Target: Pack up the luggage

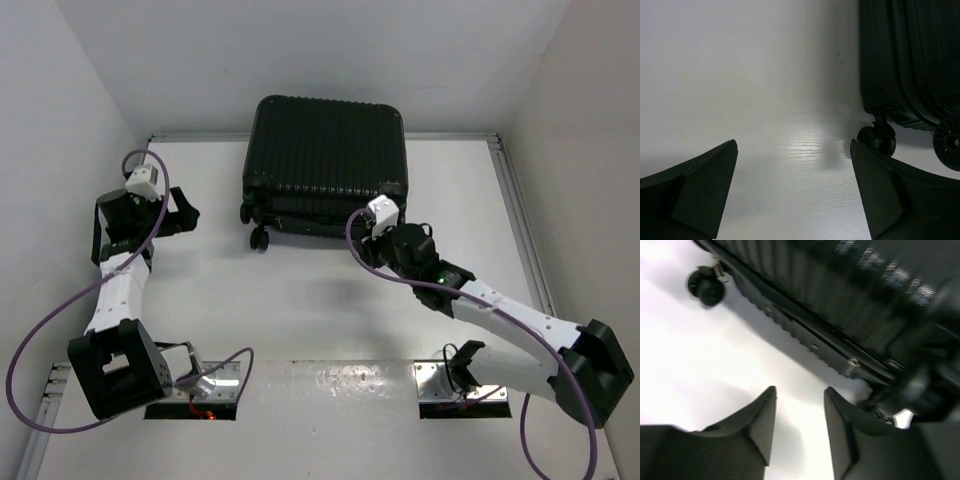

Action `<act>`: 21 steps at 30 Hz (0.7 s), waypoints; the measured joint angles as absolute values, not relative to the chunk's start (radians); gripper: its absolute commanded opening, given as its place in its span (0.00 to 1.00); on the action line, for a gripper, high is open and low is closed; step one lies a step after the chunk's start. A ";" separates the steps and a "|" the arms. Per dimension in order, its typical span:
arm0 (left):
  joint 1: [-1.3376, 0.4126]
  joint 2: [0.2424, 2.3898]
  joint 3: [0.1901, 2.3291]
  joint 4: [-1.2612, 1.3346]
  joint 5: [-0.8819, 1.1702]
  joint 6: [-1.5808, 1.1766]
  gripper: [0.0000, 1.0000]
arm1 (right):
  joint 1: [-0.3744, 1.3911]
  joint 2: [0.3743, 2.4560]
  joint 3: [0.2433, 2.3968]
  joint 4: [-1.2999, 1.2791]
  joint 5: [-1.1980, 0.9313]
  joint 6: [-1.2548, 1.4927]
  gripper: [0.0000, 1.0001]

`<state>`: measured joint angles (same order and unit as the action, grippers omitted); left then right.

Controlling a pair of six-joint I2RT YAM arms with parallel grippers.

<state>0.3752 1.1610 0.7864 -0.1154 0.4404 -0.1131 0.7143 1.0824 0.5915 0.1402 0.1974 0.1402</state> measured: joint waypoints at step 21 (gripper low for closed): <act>0.295 1.153 0.680 0.054 0.391 -0.141 1.00 | 0.768 1.162 0.342 0.247 0.472 0.561 0.27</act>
<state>0.2947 1.1534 0.6796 0.0540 0.3908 -0.1406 0.7677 1.1618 0.3424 0.2470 0.4717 0.5610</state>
